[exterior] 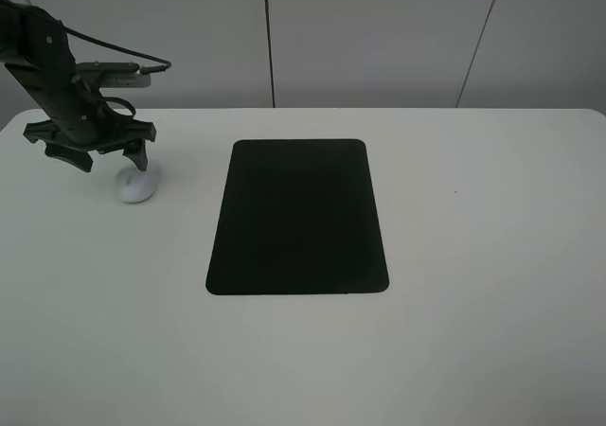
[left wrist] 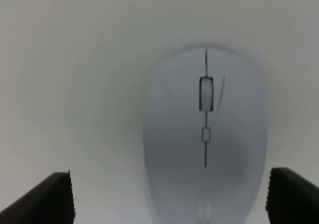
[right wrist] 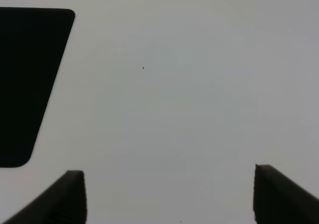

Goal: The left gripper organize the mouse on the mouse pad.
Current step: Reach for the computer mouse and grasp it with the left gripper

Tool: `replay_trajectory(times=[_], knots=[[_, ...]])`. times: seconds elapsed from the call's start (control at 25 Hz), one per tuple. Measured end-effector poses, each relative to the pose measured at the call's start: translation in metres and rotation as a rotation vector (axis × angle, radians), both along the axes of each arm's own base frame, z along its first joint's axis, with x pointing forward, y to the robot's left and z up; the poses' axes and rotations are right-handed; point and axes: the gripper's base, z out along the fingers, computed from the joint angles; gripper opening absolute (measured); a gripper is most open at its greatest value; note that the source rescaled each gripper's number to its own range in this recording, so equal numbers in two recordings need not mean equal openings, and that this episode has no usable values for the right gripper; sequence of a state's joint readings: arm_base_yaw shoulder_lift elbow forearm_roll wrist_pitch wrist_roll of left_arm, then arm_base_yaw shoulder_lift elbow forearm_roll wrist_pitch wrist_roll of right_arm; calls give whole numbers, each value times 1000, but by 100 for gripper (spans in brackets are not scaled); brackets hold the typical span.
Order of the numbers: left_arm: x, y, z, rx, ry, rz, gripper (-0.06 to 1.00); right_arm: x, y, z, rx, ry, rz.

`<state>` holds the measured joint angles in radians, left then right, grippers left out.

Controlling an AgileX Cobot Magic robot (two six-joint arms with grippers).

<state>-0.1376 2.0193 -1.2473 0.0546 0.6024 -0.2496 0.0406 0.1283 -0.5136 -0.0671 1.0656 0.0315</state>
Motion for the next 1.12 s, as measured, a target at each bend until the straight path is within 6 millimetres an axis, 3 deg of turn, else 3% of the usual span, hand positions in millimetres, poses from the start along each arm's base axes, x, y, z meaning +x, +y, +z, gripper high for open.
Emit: replay_trajectory(times=[0.28, 1.12], knots=[[6, -5, 0, -45, -60, 23, 100, 0, 0, 0, 0, 0, 0], [6, -7, -45, -65, 35, 43, 100, 0, 0, 0, -1, 0, 0]])
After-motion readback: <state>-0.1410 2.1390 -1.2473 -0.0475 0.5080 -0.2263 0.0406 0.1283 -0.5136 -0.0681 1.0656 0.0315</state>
